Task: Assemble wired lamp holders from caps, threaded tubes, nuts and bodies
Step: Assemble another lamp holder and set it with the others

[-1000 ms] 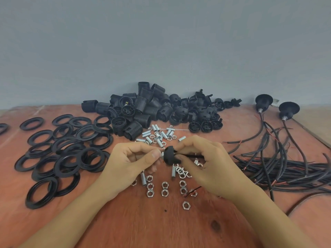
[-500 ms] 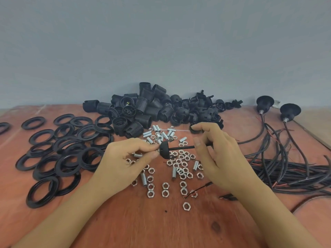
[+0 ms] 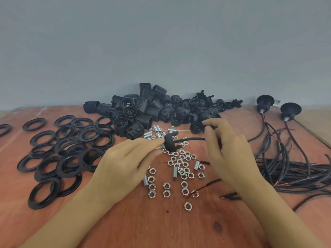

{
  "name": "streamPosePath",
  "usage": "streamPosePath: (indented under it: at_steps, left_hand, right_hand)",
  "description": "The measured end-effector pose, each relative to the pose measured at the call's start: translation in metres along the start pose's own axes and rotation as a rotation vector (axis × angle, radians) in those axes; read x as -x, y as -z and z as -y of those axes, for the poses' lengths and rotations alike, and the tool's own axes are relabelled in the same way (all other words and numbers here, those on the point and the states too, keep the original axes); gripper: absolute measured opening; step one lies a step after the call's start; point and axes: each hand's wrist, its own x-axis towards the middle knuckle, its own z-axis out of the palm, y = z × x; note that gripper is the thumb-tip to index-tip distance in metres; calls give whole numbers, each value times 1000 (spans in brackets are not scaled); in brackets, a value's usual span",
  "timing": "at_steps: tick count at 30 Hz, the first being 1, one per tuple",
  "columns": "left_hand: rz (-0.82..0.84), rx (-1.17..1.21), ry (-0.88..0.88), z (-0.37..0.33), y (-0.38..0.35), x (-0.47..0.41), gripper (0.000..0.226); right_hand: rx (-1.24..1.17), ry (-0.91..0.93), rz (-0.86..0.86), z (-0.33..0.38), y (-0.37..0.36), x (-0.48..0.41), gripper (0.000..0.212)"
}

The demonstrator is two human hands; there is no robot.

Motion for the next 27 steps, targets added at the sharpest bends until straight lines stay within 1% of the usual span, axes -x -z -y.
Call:
streamPosePath:
  at_steps: [1, 2, 5, 8, 10, 12, 14, 15, 16, 18, 22, 24, 27]
  left_hand:
    - [23, -30, -18, 0, 1, 0, 20]
    - [58, -65, -37, 0, 2, -1, 20]
    - [142, -143, -86, -6, 0, -1, 23]
    - [154, -94, -91, -14, -2, 1, 27]
    - [140, -87, -80, -14, -2, 1, 32]
    - [130, -94, -58, -11, 1, 0, 28]
    - [152, -103, -53, -8, 3, -2, 26]
    - [178, -97, -59, -6, 4, -2, 27]
    - [210, -87, -66, -6, 4, -2, 27]
    - [265, -71, -81, -8, 3, -2, 27]
    - [364, -20, -84, -17, -2, 1, 34]
    - [382, -19, -58, -16, -1, 0, 36]
    - [398, -35, 17, -11, 1, -2, 39]
  right_hand:
    - [-9, -38, -2, -3, 1, -1, 27]
    - [-21, -32, 5, -3, 1, 0, 27]
    - [-95, 101, 83, 11, -1, 5, 25]
    - [-157, 177, 157, 19, -5, 10, 32]
    - [-79, 154, 97, 16, -3, 8, 30]
    - [9, 52, 0, 6, 0, 4, 25]
    - [22, -59, -31, -4, 4, 0, 20]
    - [19, -85, -26, -6, 6, -1, 18]
    - [9, -83, -12, -6, 6, -1, 18]
    - [-31, -13, 51, 3, 2, 2, 18]
    - [-190, 113, 160, 18, -11, 10, 23]
    - [-194, 95, 125, 15, -12, 9, 24]
    - [-193, -40, 76, 3, -6, 3, 21]
